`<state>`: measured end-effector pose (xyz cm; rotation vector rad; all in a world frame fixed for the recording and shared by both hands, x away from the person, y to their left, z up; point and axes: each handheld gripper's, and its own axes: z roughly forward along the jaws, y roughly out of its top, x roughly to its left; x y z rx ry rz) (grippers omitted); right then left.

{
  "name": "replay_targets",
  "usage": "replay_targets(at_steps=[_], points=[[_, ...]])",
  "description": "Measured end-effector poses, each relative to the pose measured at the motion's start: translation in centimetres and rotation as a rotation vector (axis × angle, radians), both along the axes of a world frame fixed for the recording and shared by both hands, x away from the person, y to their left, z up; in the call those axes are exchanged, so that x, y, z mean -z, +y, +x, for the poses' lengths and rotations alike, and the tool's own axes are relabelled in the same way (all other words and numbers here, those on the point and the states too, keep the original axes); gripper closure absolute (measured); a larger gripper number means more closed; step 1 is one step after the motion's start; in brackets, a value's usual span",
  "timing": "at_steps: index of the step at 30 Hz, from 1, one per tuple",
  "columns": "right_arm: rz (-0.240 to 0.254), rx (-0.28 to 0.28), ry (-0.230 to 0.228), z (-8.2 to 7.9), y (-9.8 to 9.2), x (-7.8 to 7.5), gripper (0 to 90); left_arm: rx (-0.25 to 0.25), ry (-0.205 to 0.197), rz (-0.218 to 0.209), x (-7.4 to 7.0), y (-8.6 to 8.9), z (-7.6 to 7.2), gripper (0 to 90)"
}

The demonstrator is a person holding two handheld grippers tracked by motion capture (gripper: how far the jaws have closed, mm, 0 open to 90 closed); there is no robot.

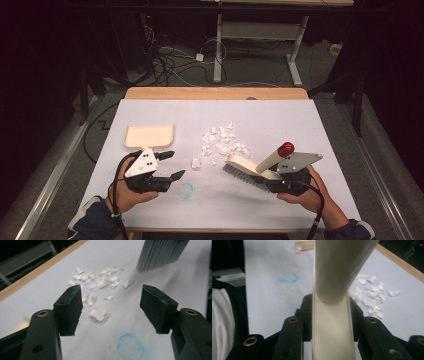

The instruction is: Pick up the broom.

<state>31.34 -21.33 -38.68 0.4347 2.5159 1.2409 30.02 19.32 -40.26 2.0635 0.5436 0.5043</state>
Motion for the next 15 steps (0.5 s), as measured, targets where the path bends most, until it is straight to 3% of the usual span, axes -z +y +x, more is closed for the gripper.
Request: replay_targets(at_steps=[6,10,13,15], points=[[-0.009,0.056,-0.017,0.1,-0.8,-0.3,67.4,-0.108,-0.01,0.038,1.4,1.6,-0.5,26.3],[-0.011,0.123,-0.021,0.3,-1.3,-0.7,67.4,-0.159,-0.002,0.057,2.3,2.5,-1.1,24.5],[-0.021,0.187,-0.029,0.5,-1.6,-0.9,67.4,-0.188,0.001,0.053,2.9,3.2,-1.8,23.6],[-0.027,0.196,-0.03,0.6,-1.6,-0.9,67.4,-0.209,-0.016,0.043,3.3,3.8,-2.2,23.6]])
